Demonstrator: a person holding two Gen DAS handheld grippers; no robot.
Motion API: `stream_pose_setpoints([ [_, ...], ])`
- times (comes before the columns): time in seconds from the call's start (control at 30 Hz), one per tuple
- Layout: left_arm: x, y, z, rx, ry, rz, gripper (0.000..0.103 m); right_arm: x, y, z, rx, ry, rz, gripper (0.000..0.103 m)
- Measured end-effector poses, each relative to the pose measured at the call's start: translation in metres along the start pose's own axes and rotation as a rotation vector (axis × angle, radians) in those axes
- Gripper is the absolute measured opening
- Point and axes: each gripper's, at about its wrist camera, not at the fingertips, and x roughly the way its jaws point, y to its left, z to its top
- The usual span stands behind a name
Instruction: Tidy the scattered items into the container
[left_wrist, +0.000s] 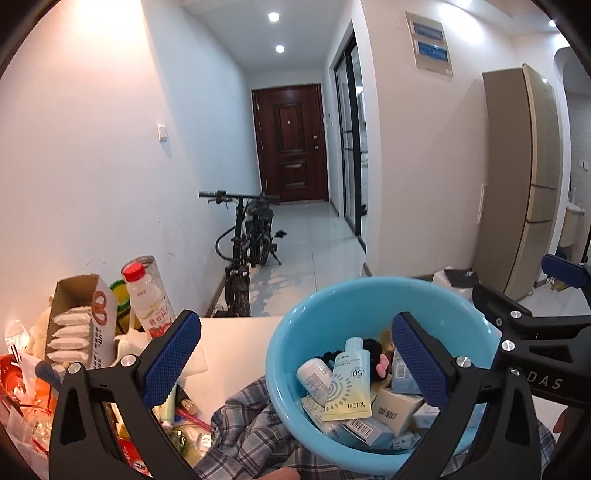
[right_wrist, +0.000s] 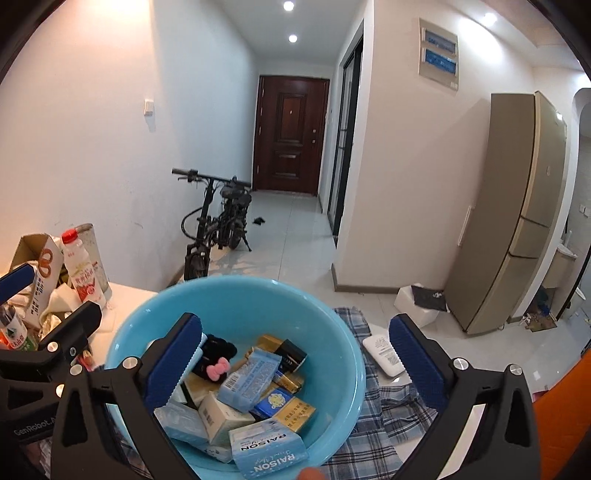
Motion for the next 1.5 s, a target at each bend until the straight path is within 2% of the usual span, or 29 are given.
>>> stream_pose_setpoints([
  [0.1,-0.012,0.006,-0.001,-0.039,0.004,0.001,0.103,-0.02,0.0,0.002,0.008,-0.041,-0.005,0.103],
  [0.2,-0.027,0.004,-0.005,-0.032,0.016,-0.003,0.103,-0.037,-0.002,-0.004,0.026,-0.042,0.002,0.103],
  [0.33,-0.057,0.001,-0.01,-0.046,-0.011,-0.023,0.103,-0.061,-0.006,-0.01,0.048,-0.04,0.01,0.103],
  [0.43,-0.076,0.001,-0.016,-0.059,-0.018,-0.04,0.103,-0.087,-0.01,-0.015,0.06,-0.066,-0.015,0.103],
  [0.6,-0.109,-0.002,-0.036,-0.06,-0.032,-0.03,0.103,-0.124,-0.015,-0.044,0.07,-0.076,-0.003,0.103],
  [0.73,-0.127,-0.007,-0.063,-0.042,-0.02,-0.017,0.103,-0.139,-0.016,-0.074,0.088,-0.07,0.025,0.103],
  [0.9,-0.128,-0.009,-0.103,-0.045,0.057,-0.028,0.103,-0.145,-0.014,-0.113,0.095,-0.023,0.018,0.103],
  [1.07,-0.124,-0.011,-0.127,-0.05,0.118,-0.034,0.103,-0.143,-0.007,-0.142,0.077,0.029,-0.016,0.103],
  [1.5,-0.119,-0.011,-0.145,-0.062,0.156,-0.037,0.103,-0.134,-0.003,-0.156,0.066,0.071,-0.036,0.103],
])
